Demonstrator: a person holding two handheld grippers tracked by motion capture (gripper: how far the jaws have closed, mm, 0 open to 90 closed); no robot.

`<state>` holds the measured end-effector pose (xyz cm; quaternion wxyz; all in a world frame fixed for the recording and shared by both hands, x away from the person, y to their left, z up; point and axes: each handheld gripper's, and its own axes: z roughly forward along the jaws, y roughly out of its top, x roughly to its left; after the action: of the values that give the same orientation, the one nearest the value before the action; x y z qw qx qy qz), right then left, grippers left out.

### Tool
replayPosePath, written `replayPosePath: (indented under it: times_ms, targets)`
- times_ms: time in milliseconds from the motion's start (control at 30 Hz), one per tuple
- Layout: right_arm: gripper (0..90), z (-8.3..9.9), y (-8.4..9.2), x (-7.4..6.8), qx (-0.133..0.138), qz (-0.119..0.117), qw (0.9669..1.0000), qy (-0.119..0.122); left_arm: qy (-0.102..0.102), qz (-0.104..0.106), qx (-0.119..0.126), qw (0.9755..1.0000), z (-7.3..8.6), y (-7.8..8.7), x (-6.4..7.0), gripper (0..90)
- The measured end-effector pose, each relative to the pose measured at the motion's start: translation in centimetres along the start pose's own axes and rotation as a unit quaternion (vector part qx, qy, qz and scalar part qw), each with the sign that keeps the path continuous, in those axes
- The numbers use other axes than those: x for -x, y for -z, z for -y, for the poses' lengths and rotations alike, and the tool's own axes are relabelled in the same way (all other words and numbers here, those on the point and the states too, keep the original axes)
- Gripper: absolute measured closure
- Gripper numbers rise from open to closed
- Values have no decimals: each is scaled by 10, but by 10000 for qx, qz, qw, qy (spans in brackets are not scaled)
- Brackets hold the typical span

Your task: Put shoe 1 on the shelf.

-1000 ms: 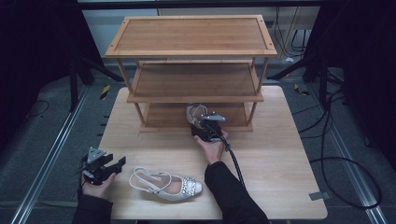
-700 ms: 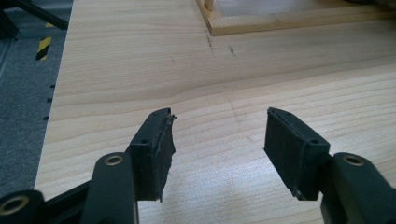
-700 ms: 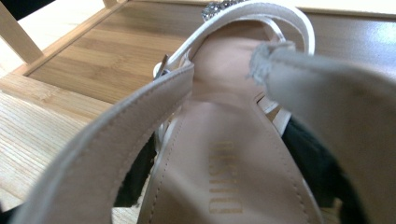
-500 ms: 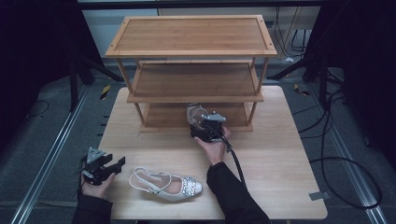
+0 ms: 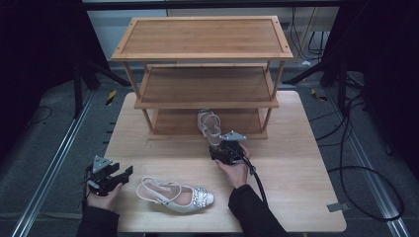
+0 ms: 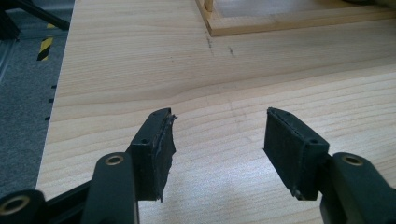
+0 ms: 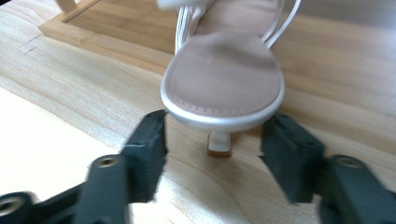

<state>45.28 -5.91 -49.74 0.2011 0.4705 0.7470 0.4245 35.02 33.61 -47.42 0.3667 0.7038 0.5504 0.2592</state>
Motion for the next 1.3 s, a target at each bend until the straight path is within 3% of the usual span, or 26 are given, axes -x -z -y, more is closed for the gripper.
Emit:
replayPosePath:
  times_ms: [100,133,200,333,533,800,1000,1300]
  targets:
    - [554,1,-4,0,-22,10,10000,-7,8,-1,-7,10000,0,0,0,420]
    - [628,0,-9,0,-43,47,10000,31,8,-7,-10,10000,0,0,-1,421]
    - [690,-1,-12,1,-57,52,10000,10,24,-8,-6,10000,1,0,-2,421]
    - [770,0,-17,-2,-127,145,9997,173,22,-7,-3,10000,1,-1,-2,424]
    - [771,-4,-20,-9,-38,-25,9999,116,11,-13,-8,10000,1,-1,-2,424]
    - [775,-27,-32,-24,194,-100,9996,178,13,-9,-4,10000,1,0,-2,424]
    - [773,-35,-45,-18,179,-57,9998,37,17,-12,-12,10000,1,-1,-2,424]
    - [766,-39,-62,-19,87,-51,9999,92,11,-5,-16,10000,1,-1,-2,424]
